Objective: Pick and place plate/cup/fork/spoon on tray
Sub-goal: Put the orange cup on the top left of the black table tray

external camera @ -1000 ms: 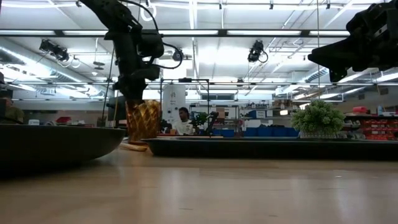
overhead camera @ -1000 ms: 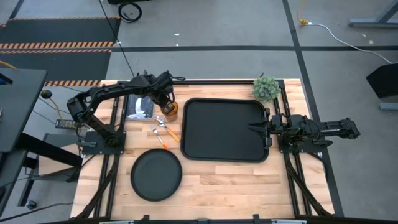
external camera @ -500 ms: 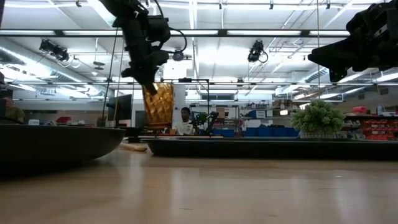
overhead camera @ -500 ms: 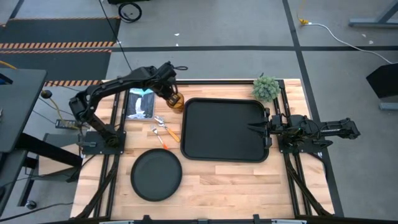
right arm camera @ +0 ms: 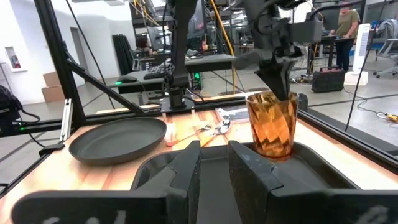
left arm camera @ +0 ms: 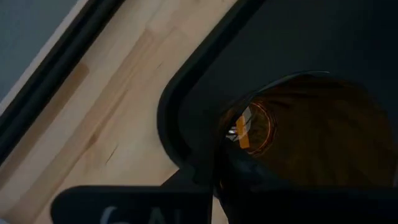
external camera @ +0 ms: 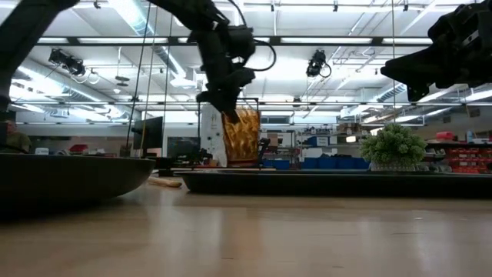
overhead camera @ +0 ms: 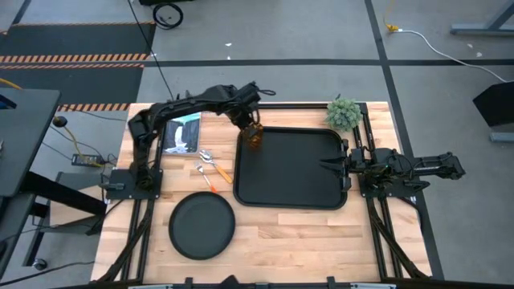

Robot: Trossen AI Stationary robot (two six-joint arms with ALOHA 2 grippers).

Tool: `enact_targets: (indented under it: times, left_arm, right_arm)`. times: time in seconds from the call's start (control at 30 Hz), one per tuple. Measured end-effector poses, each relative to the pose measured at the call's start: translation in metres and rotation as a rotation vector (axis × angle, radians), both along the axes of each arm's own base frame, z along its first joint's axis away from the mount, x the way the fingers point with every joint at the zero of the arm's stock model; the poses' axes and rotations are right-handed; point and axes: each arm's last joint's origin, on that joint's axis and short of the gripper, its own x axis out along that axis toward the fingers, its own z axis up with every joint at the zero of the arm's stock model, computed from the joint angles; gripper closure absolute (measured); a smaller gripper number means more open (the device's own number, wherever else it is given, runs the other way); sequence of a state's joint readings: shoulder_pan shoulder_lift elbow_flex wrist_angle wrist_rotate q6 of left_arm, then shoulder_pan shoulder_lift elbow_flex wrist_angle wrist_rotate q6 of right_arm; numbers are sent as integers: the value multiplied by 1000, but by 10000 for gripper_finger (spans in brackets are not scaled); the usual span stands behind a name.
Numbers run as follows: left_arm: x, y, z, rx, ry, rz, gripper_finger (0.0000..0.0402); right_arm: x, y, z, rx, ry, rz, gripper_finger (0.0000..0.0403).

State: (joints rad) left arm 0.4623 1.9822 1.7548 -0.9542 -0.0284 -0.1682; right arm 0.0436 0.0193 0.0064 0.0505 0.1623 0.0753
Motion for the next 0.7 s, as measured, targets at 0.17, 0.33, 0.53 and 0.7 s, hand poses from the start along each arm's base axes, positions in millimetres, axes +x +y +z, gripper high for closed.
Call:
enact_targets:
  times: [0.17,0.33,0.53,0.7]
  left_arm:
    - [16,5,-15,-19,42,-14,386]
    - [18,11,-23,-18,67,-25,386]
    - [13,22,-22,8,76,9,386]
    - [10,27,-22,15,82,9,378]
  right_arm:
    - [0,0,0,0,0,0,315]
    - [0,0,1,1,-6,0,315]
    - [0,0,1,0,-7,0,315]
    - [0,0,1,0,-8,0,315]
